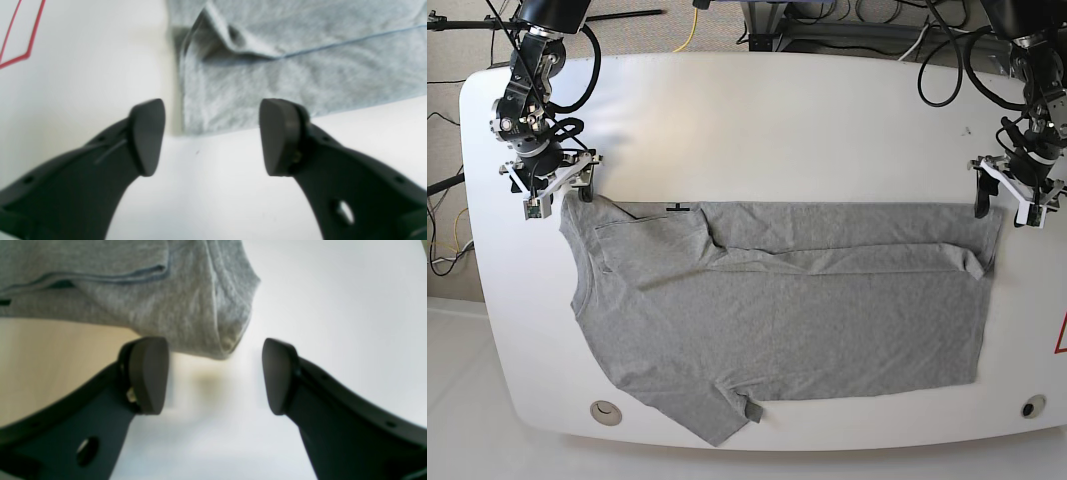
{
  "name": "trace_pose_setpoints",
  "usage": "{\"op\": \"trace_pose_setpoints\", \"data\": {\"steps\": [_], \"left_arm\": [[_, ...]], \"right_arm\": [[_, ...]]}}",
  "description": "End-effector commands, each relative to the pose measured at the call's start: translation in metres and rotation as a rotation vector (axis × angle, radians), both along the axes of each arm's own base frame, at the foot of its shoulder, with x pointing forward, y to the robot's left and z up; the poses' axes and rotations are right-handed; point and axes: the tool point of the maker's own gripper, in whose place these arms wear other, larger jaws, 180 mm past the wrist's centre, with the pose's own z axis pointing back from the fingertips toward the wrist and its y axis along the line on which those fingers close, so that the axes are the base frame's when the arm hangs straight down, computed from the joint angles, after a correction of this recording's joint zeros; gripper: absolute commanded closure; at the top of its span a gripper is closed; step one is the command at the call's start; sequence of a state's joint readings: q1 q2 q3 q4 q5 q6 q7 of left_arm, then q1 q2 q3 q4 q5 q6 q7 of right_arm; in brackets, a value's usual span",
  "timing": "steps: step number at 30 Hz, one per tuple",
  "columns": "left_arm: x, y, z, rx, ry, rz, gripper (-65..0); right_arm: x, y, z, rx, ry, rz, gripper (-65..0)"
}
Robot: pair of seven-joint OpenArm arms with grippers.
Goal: Fold the T-shirt properly
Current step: 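Open both grippers and lift them off the folded strip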
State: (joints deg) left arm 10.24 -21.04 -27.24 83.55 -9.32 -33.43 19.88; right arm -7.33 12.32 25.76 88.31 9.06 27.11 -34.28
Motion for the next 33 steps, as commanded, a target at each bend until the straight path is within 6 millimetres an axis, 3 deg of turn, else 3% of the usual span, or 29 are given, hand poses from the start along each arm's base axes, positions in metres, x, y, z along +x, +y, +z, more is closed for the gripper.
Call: {"op": "trace_pose_setpoints", "data": {"steps": [1,9,17,25,33], "left_arm": [[0.009,0.005,0.015,0.014,-0.047,-0.003,-43.5],[0.004,-0.001,0.007,-0.021,-0.036,0.007,-47.8],[-0.003,0.005,-0.013,-0.071,-0.012,0.053,-47.0],[-0.005,0.013,-0.019,-0.097,-0.027,0.081,-44.1],[0.007,0.018,-0.014,-0.095,-0.032,0.087,-45.2]], "right_arm": [[0.012,-0.001,0.010,0.015,-0.052,0.003,-42.5],[0.012,0.004,-0.018,0.074,0.009,-0.009,-40.3],[0.010,0.007,-0.032,0.091,0.045,-0.011,-35.9],[0.013,0.006,-0.032,0.085,0.044,-0.011,-37.2],[0.017,0.000,-0.021,0.085,0.009,-0.034,-39.0]]}}
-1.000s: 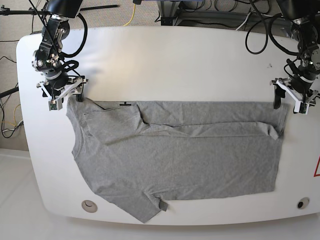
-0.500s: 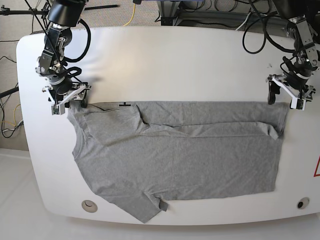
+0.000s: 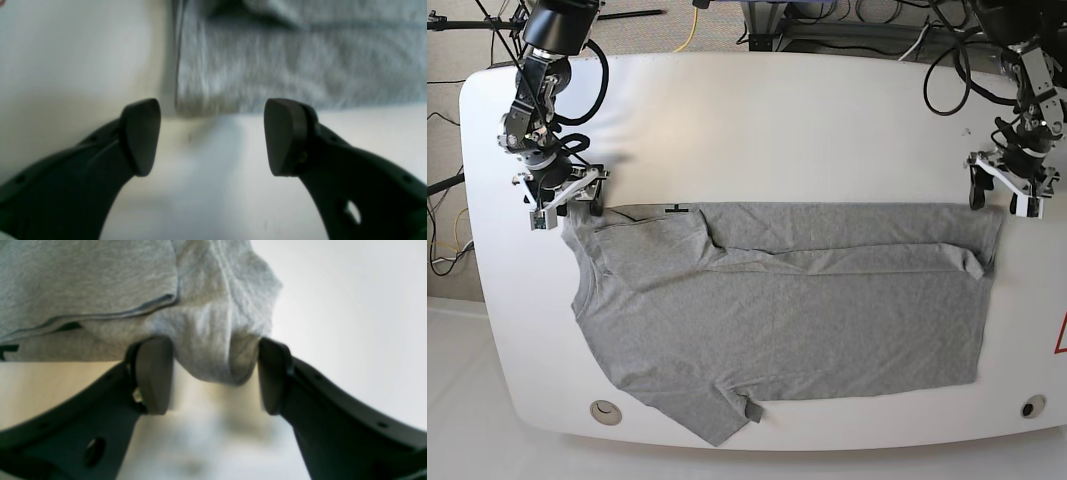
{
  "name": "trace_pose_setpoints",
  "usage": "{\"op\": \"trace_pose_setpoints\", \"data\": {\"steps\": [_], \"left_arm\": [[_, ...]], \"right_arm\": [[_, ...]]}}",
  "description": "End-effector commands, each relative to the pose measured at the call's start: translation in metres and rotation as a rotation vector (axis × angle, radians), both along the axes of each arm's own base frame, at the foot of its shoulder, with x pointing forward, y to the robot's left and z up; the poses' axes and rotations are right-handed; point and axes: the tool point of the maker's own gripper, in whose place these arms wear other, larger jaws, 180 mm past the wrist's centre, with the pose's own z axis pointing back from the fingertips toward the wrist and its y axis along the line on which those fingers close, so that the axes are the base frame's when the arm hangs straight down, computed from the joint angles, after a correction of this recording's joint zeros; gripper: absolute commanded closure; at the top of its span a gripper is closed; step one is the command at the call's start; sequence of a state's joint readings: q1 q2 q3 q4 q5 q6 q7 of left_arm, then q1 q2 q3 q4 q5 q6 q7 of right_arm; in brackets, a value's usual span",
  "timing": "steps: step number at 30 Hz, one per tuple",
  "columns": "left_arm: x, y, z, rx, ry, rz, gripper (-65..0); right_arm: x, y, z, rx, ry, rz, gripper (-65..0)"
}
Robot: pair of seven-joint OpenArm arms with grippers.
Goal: Fold the T-shirt properly
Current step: 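Open both grippers and lift them off the folded strip, then lower both grippers and pinch the folded shirt edge again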
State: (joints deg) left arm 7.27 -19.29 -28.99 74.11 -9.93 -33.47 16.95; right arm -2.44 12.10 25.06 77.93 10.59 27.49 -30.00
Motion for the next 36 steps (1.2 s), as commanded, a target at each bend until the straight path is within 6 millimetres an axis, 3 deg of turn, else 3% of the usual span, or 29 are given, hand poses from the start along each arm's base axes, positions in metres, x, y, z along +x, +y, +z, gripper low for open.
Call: {"op": "trace_pose_setpoints", "data": {"steps": [1,8,12,18,22,32,36], "left_arm": [[0.008,0.008,0.016,0.020,-0.045,-0.003,-45.3],[0.012,0.009,0.017,0.027,-0.033,0.000,-45.3],[0.013,0.006,0.017,0.027,-0.029,-0.006,-45.0],[0.006,0.005,0.011,0.029,0.001,0.004,-42.4],[0.004,0.009,0.009,0.029,0.011,0.016,-41.7],[0.010,0.020,0.000,-0.002,0.020,0.058,-42.9],[0.014,0.018,-0.009,-0.028,0.044,0.065,-37.4]], "right_arm": [[-0.001,-0.007,0.002,-0.017,0.015,-0.005,-39.1],[0.003,-0.002,0.005,-0.004,-0.002,-0.002,-39.3],[0.004,0.000,0.005,-0.002,-0.003,0.002,-36.3],[0.004,0.003,0.004,0.008,-0.009,0.007,-10.0],[0.005,0.004,0.005,0.012,-0.014,0.008,-0.8],[0.006,0.002,0.009,0.004,-0.035,0.015,0.0],[0.006,0.004,0.008,0.007,-0.033,0.019,0.0]]}}
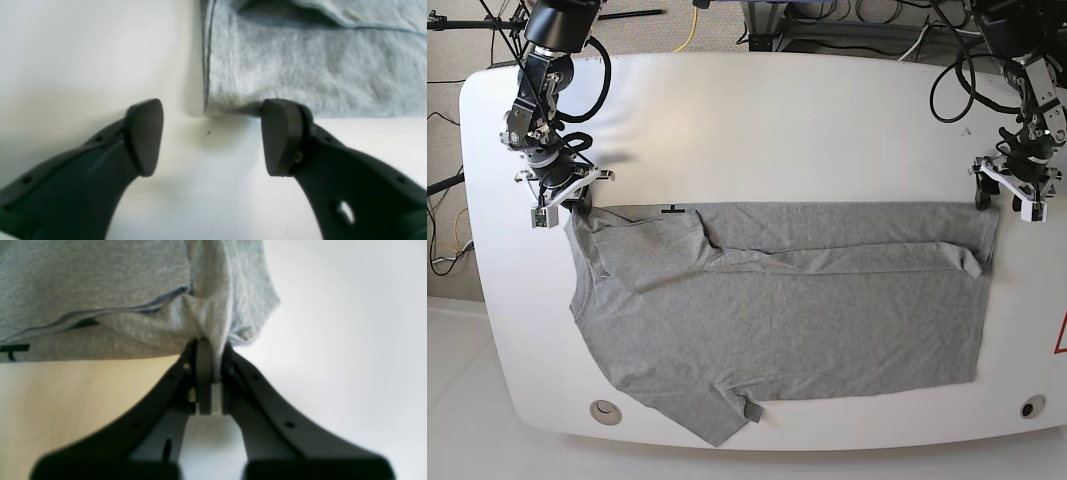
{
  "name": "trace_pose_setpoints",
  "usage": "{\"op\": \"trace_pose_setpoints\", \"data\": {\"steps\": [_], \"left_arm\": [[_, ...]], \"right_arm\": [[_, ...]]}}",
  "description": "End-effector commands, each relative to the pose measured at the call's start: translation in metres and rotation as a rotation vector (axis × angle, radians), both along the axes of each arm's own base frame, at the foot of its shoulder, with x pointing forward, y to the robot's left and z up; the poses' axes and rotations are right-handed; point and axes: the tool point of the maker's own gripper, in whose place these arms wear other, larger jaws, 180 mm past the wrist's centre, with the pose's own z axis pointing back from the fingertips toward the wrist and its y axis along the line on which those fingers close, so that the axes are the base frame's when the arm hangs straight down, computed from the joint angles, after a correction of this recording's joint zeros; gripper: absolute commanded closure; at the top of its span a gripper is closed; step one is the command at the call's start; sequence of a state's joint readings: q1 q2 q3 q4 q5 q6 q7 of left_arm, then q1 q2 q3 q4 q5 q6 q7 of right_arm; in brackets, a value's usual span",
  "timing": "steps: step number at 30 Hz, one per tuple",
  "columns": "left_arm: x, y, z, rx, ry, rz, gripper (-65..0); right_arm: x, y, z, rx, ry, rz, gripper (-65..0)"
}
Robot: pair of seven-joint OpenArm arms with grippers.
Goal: Fold the T-shirt properly
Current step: 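Lower both grippers and pinch the folded shirt edge again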
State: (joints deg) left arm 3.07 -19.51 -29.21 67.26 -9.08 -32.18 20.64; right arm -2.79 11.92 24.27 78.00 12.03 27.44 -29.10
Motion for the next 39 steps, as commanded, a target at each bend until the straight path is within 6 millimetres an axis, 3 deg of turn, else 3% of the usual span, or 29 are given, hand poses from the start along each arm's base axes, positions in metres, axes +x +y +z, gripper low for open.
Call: {"op": "trace_pose_setpoints", "data": {"steps": [1,10,12,28,39], "left_arm": [[0.012,0.005,0.014,0.004,-0.047,0.002,-34.1],[0.009,0.003,0.009,0.005,-0.041,0.002,-2.9],[0.010,0.002,0.010,0.007,-0.046,-0.002,-0.1],[0.013,-0.004,0.009,0.007,-0.051,-0.021,0.0],[-0.007,0.003,0.002,0.020,-0.019,-0.011,0.0]], "right_arm": [[0.004,-0.003,0.007,-0.018,-0.014,0.014,0.0],[0.006,-0.005,0.009,-0.024,-0.020,0.014,0.0],[0.005,-0.005,0.008,-0.025,-0.019,0.016,0.0],[0.005,-0.004,0.007,-0.024,-0.012,0.013,0.0],[-0.015,-0.002,0.001,-0.038,0.033,0.030,0.0]]}}
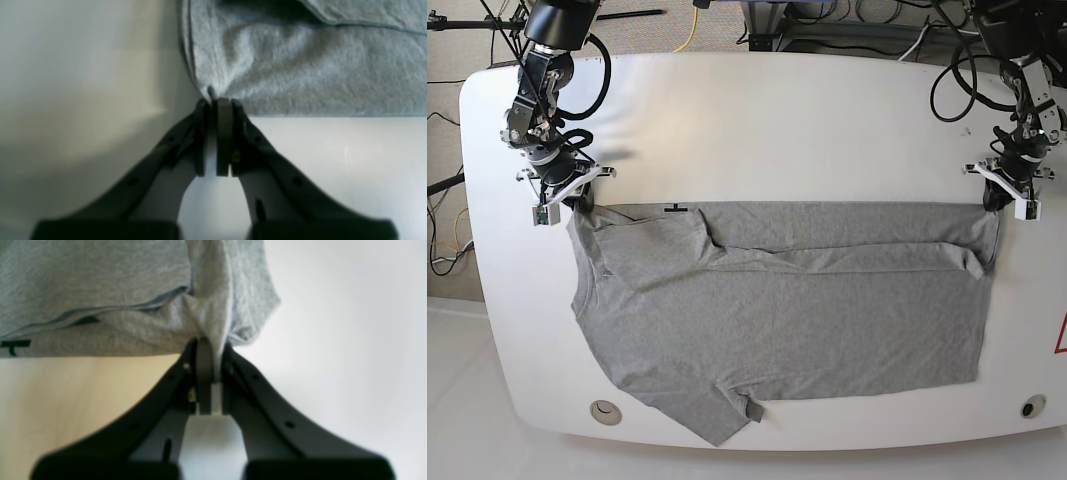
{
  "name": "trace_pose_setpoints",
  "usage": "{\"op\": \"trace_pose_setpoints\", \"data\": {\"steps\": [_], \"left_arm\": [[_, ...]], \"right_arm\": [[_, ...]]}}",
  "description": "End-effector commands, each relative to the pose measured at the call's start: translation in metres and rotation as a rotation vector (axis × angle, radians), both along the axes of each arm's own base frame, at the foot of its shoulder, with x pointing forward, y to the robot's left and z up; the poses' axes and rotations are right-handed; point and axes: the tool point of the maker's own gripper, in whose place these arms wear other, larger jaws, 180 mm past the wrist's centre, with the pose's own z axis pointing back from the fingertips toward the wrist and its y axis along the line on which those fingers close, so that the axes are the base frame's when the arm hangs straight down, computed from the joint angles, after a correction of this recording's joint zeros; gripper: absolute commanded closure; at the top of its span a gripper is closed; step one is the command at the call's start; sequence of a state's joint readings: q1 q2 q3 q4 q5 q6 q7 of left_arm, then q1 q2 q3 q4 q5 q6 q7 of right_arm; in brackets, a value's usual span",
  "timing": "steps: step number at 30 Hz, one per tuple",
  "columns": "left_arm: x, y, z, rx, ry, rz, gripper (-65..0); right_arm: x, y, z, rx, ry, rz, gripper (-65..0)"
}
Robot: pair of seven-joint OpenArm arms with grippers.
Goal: Fold the T-shirt properly
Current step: 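Lower both grippers and pinch the folded shirt edge again, then drag the grey shirt by its folded edge toward the robot with both grippers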
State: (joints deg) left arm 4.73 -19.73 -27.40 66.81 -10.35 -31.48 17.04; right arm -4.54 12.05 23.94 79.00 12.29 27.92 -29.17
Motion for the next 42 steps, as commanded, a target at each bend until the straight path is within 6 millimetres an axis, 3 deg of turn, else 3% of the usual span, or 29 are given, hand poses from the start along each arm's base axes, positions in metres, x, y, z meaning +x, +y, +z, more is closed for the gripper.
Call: {"op": "trace_pose_setpoints", "data": {"steps": [1,9,11,19,21,29,31,42], "left_arm": [[-0.010,0.009,0.003,0.038,0.024,-0.004,0.0],[-0.045,0.010,0.001,0.086,0.079,-0.026,0.0],[-0.072,0.001,-0.005,0.109,0.135,-0.074,0.0],[-0.109,-0.011,-0.002,0.149,0.189,-0.137,0.0],[-0.131,-0.014,-0.003,0.164,0.233,-0.163,0.0],[-0.161,-0.021,-0.003,0.175,0.293,-0.208,0.0],[-0.170,-0.021,0.002,0.183,0.297,-0.214,0.0],[-0.193,-0.019,0.002,0.191,0.340,-0.225,-0.2]], "right_arm": [[-0.009,-0.003,0.008,-0.046,0.019,0.021,0.0],[-0.038,0.003,0.011,-0.078,0.043,0.048,0.0],[-0.056,0.010,0.011,-0.083,0.063,0.057,0.0],[-0.090,0.023,0.012,-0.086,0.088,0.073,0.0],[-0.112,0.032,0.010,-0.077,0.111,0.082,0.0],[-0.141,0.043,0.014,-0.075,0.144,0.090,0.0],[-0.157,0.046,0.010,-0.071,0.179,0.088,0.0],[-0.187,0.044,0.008,-0.082,0.243,0.089,0.0]]}}
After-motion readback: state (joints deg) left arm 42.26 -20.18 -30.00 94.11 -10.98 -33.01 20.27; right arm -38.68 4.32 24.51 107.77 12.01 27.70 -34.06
